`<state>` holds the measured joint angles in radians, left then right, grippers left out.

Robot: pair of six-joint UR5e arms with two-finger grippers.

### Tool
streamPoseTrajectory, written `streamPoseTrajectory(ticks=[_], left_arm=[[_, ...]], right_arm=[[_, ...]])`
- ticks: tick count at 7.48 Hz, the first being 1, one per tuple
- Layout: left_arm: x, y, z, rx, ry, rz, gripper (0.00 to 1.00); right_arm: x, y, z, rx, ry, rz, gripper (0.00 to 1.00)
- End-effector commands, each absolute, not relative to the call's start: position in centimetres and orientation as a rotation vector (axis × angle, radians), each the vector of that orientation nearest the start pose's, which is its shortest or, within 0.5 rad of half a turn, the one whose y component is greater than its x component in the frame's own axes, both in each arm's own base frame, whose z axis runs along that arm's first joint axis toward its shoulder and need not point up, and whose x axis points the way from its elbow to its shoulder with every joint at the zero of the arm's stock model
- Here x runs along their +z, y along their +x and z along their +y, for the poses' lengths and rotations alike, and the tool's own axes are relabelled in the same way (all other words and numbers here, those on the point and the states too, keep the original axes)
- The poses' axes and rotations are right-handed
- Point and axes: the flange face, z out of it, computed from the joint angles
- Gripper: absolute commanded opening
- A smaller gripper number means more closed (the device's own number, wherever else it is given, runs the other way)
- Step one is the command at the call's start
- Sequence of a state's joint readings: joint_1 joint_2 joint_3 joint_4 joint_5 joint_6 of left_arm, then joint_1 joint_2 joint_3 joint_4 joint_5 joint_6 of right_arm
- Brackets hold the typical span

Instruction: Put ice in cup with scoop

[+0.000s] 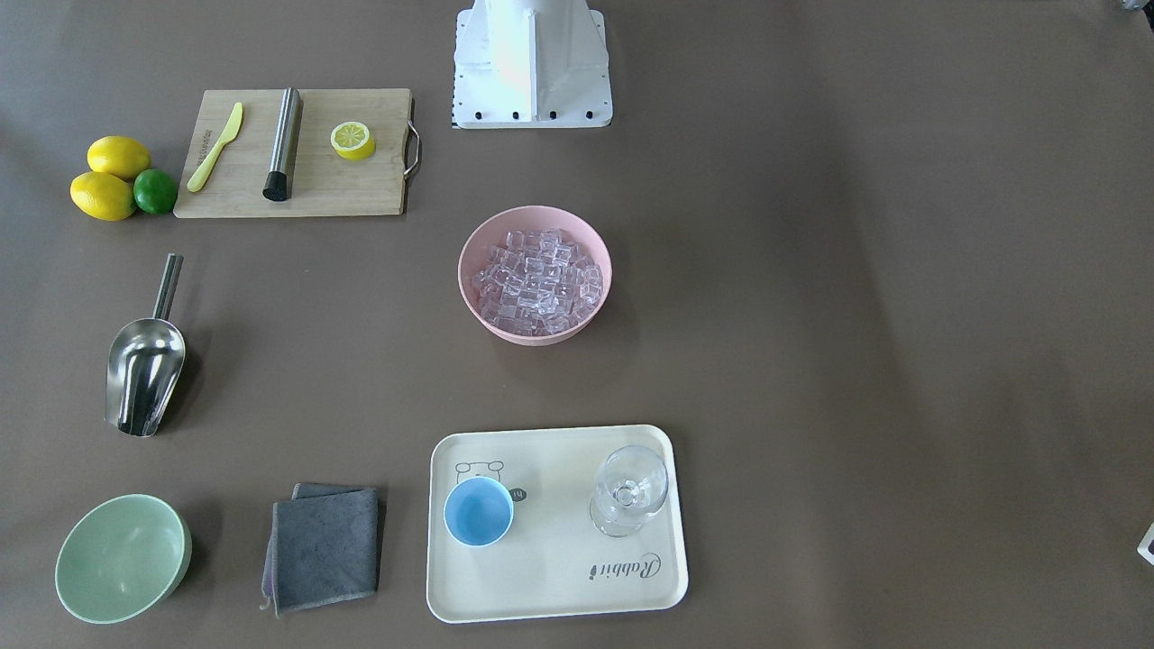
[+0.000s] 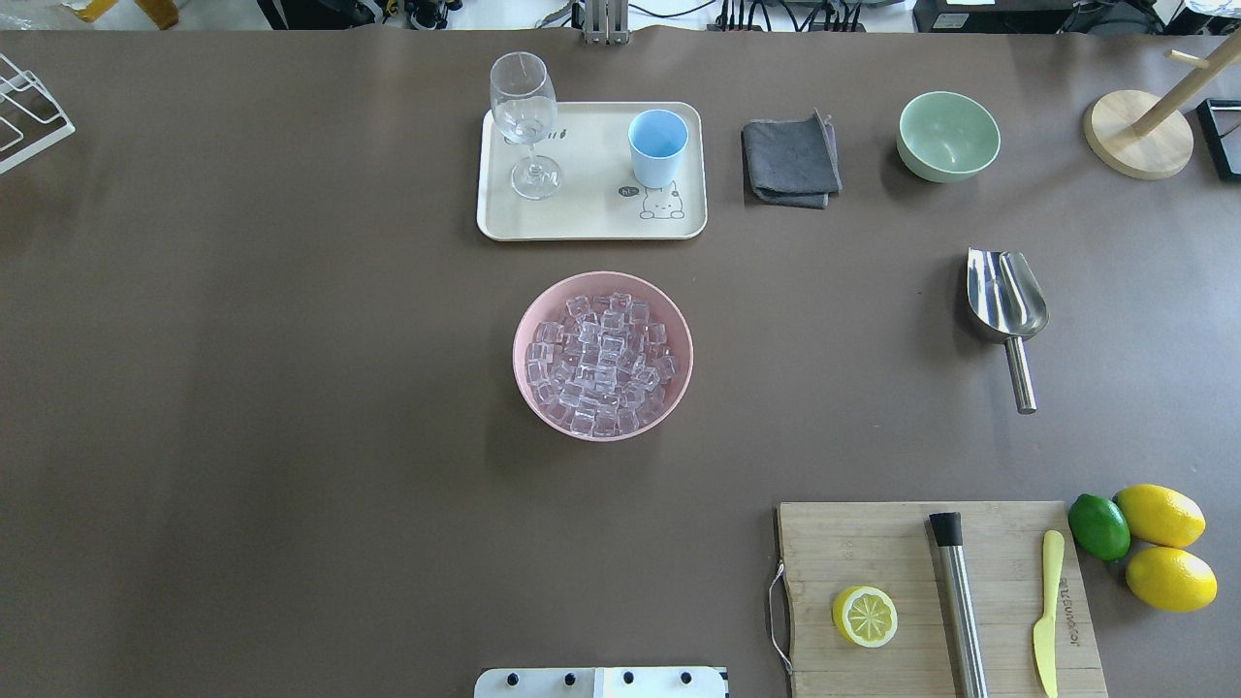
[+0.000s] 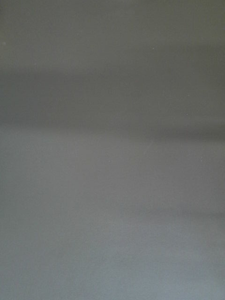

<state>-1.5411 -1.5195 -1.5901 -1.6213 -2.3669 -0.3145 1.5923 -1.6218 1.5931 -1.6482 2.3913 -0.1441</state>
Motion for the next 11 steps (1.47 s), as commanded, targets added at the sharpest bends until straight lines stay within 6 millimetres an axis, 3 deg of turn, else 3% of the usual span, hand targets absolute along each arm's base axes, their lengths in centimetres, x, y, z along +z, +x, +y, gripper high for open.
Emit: streamPoseTrajectory(ticks=[1, 7, 9, 11], left_arm=[[66.7, -4.7, -47.3, -0.255, -0.117, 0.787, 0.98], [66.1, -4.4, -47.5, -0.243, -0.103, 0.797, 0.98], [64.3, -4.2, -47.9, -0.222, -0.068, 0.806, 0.99], [62.0, -0.6, -48.5, -0.131, -0.053, 0.805, 0.99]], right_arm=[[67.3, 7.1, -45.8, -0.072, -0.036, -0.829, 1.00], [67.1, 7.2, -45.0, -0.071, -0.033, -0.820, 1.00], [67.0, 7.1, -44.8, -0.070, -0.033, -0.826, 1.00], [67.0, 7.2, -44.6, -0.058, -0.036, -0.829, 1.00]])
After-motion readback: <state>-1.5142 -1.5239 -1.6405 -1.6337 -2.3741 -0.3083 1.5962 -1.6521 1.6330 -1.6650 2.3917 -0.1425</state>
